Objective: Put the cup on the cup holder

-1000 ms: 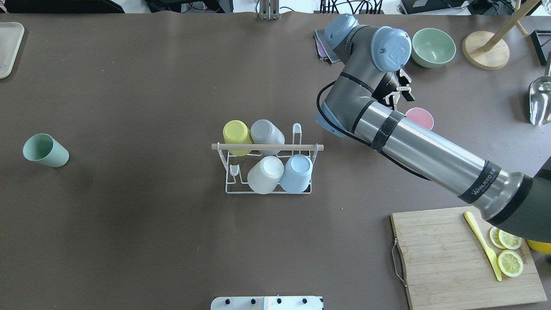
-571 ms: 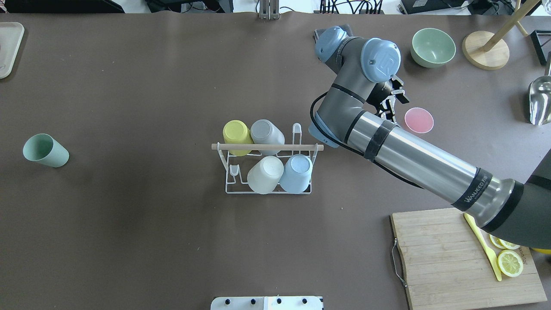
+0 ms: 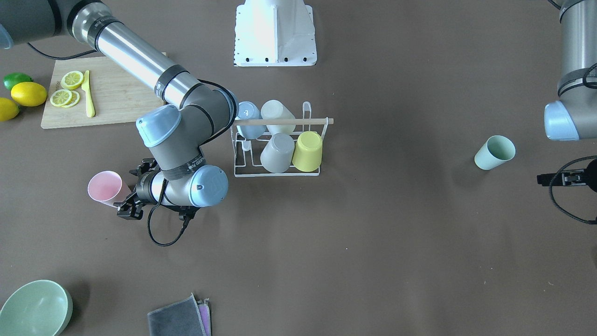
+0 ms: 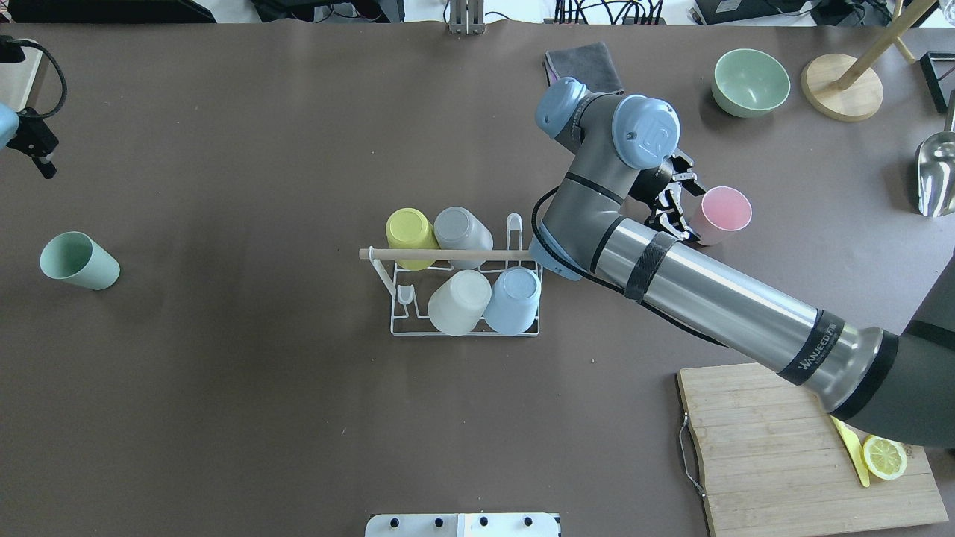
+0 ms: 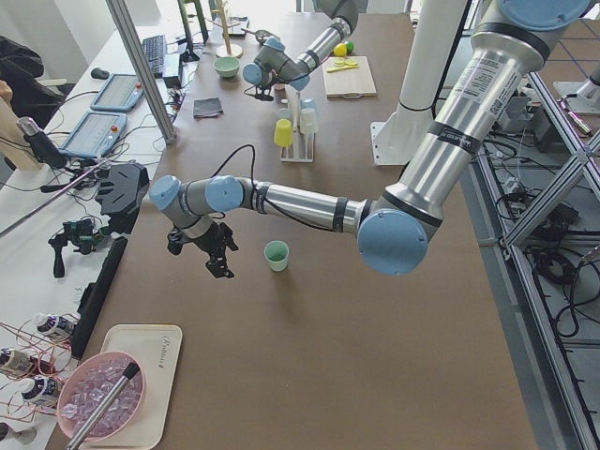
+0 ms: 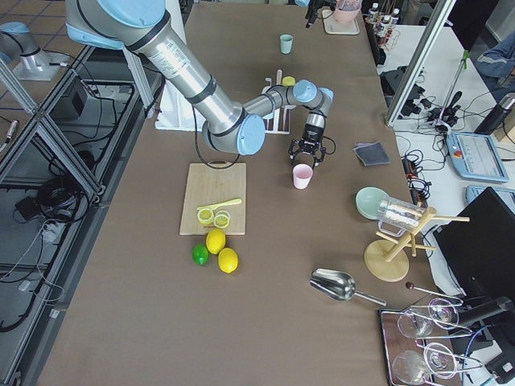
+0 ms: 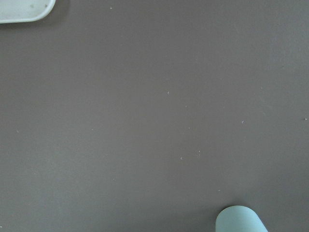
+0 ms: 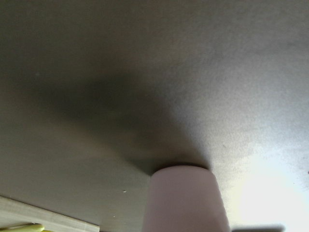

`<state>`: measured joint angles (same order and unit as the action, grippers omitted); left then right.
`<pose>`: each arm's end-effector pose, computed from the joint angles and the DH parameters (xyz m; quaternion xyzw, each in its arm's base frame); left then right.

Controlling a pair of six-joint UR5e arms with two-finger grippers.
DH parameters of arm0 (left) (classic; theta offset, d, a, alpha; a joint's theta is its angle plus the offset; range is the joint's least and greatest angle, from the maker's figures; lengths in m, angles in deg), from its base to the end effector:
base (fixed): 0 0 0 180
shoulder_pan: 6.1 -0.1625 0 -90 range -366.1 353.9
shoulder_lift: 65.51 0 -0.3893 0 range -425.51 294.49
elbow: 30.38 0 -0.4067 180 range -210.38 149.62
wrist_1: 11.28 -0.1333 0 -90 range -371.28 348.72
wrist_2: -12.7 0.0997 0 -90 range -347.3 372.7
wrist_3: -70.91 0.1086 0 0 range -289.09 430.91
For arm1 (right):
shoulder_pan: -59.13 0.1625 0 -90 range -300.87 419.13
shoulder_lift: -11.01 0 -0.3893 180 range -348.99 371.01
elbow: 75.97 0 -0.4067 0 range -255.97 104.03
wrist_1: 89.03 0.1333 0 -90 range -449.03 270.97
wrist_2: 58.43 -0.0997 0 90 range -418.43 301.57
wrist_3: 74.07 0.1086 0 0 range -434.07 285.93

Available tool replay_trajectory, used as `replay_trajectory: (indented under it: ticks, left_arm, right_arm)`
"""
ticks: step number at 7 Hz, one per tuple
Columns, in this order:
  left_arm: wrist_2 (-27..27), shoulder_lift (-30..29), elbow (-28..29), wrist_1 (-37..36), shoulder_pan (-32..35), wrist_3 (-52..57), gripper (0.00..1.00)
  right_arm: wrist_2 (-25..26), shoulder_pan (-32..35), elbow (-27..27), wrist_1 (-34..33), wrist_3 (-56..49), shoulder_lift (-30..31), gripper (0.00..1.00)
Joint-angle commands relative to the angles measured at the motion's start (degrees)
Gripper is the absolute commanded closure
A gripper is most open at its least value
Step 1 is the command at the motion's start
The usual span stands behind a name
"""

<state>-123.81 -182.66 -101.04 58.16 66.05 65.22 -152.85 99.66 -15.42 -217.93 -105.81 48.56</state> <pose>0.1508 -0.6462 0.5485 -0.1799 0.3633 0.0531 0.9126 -0.4883 -0.5818 0.3723 -0.1424 -0.0164 -0.6401 0.7548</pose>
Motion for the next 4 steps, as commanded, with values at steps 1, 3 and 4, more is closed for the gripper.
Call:
replay_trajectory:
  ticks: [1, 3, 4]
  left_arm:
    - [-1.3, -1.58, 3.24, 0.0, -3.06, -0.1, 0.02]
    - [-1.39, -4.05, 7.46, -0.1, -5.44, -0.1, 0.02]
    - [-1.39, -4.05, 7.9, -0.18, -6.57, 0.07, 0.02]
  right_arm:
    - [0.99, -0.88, 0.17, -0.91, -0.25, 0.24, 0.02]
    - [1.69, -0.8, 0.09, -0.92, -0.25, 0.68, 0.02]
    - [1.78, -0.19, 0.17, -0.92, -0.34, 0.77, 0.02]
